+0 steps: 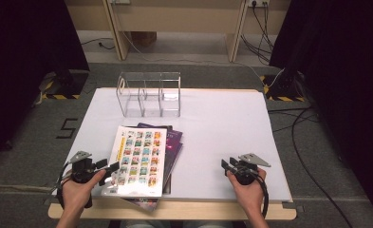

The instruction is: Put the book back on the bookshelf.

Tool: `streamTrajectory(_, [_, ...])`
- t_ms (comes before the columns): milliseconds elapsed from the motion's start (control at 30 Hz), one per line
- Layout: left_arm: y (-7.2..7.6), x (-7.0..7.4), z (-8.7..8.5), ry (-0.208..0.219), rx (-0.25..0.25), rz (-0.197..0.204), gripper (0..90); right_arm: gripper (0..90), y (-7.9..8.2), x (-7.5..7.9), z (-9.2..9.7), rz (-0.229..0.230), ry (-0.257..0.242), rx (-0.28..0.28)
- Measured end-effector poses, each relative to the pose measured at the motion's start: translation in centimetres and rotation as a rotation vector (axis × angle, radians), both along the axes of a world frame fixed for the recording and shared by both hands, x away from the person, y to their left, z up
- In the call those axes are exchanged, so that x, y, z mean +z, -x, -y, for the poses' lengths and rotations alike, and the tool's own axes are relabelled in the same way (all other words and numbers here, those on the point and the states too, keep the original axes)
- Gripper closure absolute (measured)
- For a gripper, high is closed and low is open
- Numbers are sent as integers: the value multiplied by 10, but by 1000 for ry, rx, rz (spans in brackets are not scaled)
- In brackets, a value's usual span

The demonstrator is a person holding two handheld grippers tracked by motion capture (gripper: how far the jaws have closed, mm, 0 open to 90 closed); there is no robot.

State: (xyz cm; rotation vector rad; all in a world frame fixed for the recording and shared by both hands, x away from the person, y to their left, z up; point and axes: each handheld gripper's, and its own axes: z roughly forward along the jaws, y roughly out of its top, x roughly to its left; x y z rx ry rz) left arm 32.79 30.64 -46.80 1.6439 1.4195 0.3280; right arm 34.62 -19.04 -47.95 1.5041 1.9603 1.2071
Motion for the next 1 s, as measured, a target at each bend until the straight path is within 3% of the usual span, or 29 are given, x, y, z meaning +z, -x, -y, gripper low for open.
streamTrajectory(100, [-5, 6, 1, -9, -26, -11, 390, 601, -2, 13, -10, -6, -54, 46])
streamTrajectory(200, [-12, 10, -1, 17, -26, -45, 415, 602, -6, 22, -22, -18, -83, 87])
streamTrajectory(267, [-16, 12, -1, 12, -25, -50, 436, 601, -8, 25, -25, -22, -87, 105])
streamTrajectory(333, [-20, 13, -3, 19, -24, -64, 454, 595, -14, 32, -32, -35, -87, 133])
streamTrajectory(367, [-26, 14, -5, 32, -12, -90, 467, 572, -21, 36, -36, -69, -108, 160])
streamTrajectory(467, [-31, 15, -6, 21, -7, -100, 486, 570, -28, 38, -39, -83, -123, 176])
streamTrajectory(500, [-35, 15, -6, 41, -13, -115, 511, 572, -34, 41, -44, -95, -120, 193])
streamTrajectory(633, [-40, 13, -4, 38, 4, -151, 539, 598, -41, 42, -53, -109, -129, 220])
streamTrajectory(800, [-44, 12, -7, 71, 7, -180, 528, 605, -43, 36, -66, -144, -139, 252])
streamTrajectory(867, [-45, 12, -9, 53, 18, -200, 502, 602, -43, 35, -72, -154, -146, 259])
streamTrajectory(967, [-48, 7, -11, 98, -1, -223, 508, 600, -42, 35, -79, -161, -144, 277])
streamTrajectory(1000, [-48, 7, -10, 69, -5, -219, 518, 600, -42, 35, -81, -162, -141, 281])
